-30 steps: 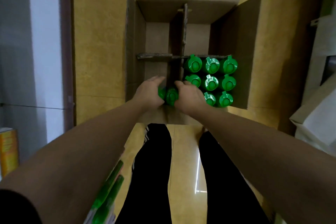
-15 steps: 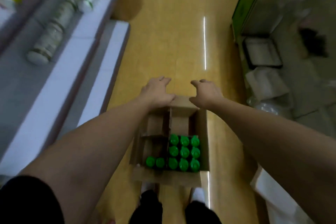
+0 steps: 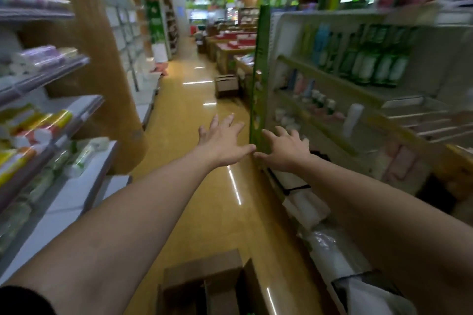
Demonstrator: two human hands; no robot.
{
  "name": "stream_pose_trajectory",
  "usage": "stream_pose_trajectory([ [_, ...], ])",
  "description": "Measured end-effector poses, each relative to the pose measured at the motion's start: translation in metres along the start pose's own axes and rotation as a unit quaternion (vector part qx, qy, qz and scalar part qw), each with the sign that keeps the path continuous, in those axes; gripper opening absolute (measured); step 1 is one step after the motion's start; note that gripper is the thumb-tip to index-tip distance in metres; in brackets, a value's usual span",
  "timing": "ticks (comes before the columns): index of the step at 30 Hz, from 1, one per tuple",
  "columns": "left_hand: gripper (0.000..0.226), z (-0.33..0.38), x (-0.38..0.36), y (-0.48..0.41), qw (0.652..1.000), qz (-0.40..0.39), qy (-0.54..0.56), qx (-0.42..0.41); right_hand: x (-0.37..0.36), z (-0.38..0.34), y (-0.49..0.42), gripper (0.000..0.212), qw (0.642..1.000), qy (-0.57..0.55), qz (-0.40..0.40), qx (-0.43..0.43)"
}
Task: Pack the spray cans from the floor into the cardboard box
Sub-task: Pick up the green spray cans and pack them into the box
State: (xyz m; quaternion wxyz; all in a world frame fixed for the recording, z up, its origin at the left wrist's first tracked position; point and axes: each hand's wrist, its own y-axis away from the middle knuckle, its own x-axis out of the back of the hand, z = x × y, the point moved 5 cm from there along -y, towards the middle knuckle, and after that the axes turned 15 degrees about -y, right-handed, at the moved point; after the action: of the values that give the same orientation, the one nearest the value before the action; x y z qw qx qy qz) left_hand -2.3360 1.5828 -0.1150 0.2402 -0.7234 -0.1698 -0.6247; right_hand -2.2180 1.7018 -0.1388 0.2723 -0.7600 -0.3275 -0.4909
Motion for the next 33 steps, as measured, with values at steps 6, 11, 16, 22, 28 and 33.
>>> stream_pose_trajectory([
  [6, 0.085, 0.079, 0.006, 0.0, 0.987, 0.003, -0.016, -0.161, 0.031, 0.055, 0.071, 0.083, 0.99, 0.007, 0.064, -0.127],
  [11, 0.084, 0.202, 0.02, 0.024, 0.954, 0.014, 0.003, -0.298, 0.061, 0.123, 0.189, 0.083, 0.959, 0.036, 0.111, -0.258],
  [16, 0.083, 0.344, 0.045, 0.117, 0.893, 0.039, 0.018, -0.448, 0.11, 0.179, 0.342, 0.082, 0.901, 0.051, 0.168, -0.396],
  [22, 0.083, 0.483, 0.084, 0.281, 0.808, 0.064, 0.067, -0.582, 0.138, 0.206, 0.552, 0.075, 0.815, 0.069, 0.221, -0.532],
  [28, 0.081, 0.587, 0.115, 0.481, 0.702, 0.083, 0.093, -0.701, 0.145, 0.21, 0.763, 0.072, 0.726, 0.062, 0.257, -0.635],
  [33, 0.083, 0.642, 0.136, 0.635, 0.62, 0.099, 0.101, -0.772, 0.141, 0.19, 0.92, 0.072, 0.644, 0.056, 0.273, -0.712],
])
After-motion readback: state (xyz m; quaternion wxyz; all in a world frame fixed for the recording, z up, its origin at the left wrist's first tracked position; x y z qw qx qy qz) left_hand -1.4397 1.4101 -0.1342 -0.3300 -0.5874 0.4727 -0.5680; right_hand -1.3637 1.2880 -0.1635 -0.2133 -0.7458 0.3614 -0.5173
